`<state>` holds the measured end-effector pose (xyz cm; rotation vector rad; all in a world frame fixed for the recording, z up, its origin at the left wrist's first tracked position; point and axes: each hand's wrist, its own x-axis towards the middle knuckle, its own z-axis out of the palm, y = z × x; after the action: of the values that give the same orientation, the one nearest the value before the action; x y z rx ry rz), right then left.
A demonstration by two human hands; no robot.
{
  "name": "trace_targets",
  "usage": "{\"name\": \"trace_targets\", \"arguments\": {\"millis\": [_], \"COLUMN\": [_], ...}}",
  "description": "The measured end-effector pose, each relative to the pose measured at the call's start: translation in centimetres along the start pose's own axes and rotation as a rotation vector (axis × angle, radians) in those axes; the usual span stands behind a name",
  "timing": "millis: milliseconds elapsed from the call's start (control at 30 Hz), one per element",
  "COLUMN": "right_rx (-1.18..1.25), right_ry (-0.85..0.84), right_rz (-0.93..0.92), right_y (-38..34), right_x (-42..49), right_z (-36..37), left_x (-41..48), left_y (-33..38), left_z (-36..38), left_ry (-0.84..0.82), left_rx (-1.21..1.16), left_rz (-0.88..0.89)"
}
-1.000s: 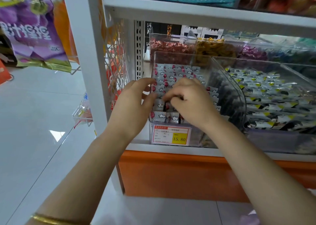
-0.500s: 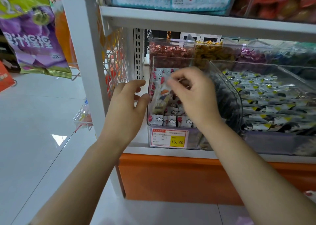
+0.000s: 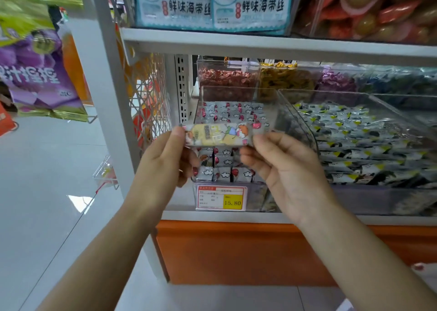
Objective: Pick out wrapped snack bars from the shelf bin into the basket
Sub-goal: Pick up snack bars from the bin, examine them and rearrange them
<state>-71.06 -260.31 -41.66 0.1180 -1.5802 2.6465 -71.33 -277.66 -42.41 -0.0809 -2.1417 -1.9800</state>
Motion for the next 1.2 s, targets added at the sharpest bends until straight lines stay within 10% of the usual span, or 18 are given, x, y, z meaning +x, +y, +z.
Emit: {"name": "trace_targets", "arguments": {"millis": [533,1200], "right_rx": [0.060,-0.612], "right_ry": [0.148,-0.041], "right_rz": [0.081,-0.194], "right_y": [-0.4,0.4], "right_x": [0.0,0.5], "right_z": [-2.3,-1.8], "left_x": [-0.9,-0.8], "left_y": [0.7,0.6], "left_z": [0.6,-0.5], "left_ry": [-0.179,-0.153], "left_rx": [-0.076,0.013], "left_rz": [-0.019,0.031]}}
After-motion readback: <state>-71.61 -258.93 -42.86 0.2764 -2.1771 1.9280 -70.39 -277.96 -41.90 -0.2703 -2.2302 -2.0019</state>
